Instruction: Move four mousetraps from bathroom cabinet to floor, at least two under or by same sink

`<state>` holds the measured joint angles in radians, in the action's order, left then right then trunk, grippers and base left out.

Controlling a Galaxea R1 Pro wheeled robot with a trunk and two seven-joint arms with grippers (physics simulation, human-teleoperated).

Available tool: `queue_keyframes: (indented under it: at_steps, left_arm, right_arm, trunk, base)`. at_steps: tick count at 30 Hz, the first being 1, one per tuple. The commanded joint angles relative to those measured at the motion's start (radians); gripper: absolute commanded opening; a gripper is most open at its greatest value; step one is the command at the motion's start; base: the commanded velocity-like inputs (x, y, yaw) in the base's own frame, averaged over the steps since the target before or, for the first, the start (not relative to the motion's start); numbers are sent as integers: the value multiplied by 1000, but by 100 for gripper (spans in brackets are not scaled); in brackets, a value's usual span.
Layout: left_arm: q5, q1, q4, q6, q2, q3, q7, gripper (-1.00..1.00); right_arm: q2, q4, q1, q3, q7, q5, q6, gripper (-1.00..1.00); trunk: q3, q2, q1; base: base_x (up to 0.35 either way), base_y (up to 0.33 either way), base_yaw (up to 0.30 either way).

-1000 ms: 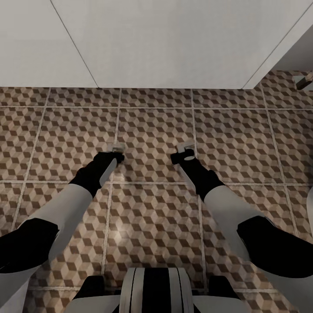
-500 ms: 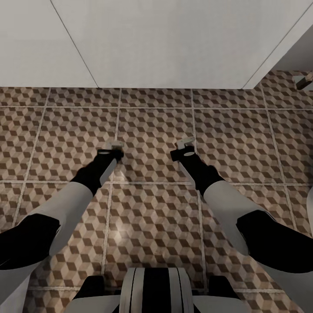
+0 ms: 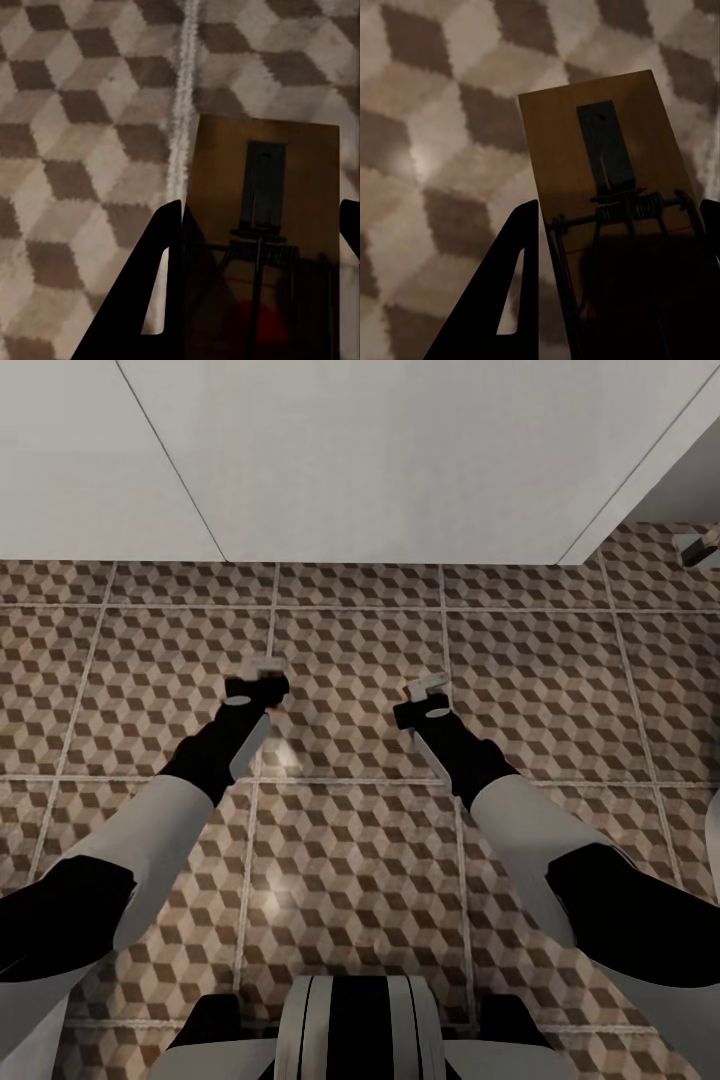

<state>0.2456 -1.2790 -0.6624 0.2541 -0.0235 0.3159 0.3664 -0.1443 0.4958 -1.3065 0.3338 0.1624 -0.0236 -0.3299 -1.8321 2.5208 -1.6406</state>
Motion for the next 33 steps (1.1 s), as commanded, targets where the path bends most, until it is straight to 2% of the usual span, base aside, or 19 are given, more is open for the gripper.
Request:
queue_keyframes:
  at_steps: [1, 16, 33]
  left_arm:
    - [8, 0, -7, 4, 2, 6, 11, -100]
    - [7, 47, -17, -1, 6, 6, 22, -100]
    - [6, 50, -9, -1, 7, 6, 23, -100]
  right_arm:
    - [2, 4, 0, 7, 4, -5, -5, -100]
    - [3, 10, 1, 5, 9, -4, -4, -100]
    - [3, 12, 1, 5, 9, -4, -5, -100]
  trunk:
    - [-1, 0, 0]
    - [-1, 0, 0]
    - [-1, 3, -5]
  base:
    - [0, 0, 0]
    - [0, 0, 0]
    - [0, 0, 0]
